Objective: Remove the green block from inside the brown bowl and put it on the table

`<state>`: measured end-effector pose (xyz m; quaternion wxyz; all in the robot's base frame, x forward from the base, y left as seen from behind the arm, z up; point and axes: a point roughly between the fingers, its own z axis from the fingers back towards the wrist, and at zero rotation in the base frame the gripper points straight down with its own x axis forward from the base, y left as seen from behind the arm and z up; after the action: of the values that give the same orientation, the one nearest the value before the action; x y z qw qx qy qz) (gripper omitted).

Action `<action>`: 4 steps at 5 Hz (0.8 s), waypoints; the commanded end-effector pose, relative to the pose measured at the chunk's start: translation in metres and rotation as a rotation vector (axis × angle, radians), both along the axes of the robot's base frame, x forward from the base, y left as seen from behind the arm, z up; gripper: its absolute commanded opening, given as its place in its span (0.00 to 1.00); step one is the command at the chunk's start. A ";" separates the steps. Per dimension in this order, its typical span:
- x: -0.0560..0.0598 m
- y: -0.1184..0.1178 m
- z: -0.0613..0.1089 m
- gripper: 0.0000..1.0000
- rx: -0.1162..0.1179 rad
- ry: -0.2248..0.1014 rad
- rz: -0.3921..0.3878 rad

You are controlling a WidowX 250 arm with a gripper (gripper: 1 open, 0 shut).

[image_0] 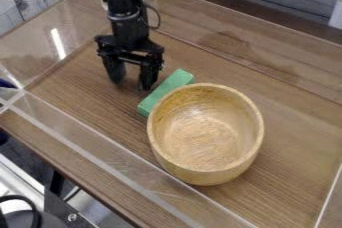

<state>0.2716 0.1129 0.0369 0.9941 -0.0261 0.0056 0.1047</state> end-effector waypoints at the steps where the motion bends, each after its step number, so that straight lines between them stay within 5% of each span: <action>1: 0.016 0.000 0.041 1.00 0.027 -0.093 -0.015; 2: 0.023 -0.006 0.063 1.00 0.020 -0.113 -0.022; 4: 0.039 -0.002 0.040 1.00 0.038 -0.091 0.025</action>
<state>0.2992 0.1069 0.0585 0.9928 -0.0221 -0.0091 0.1174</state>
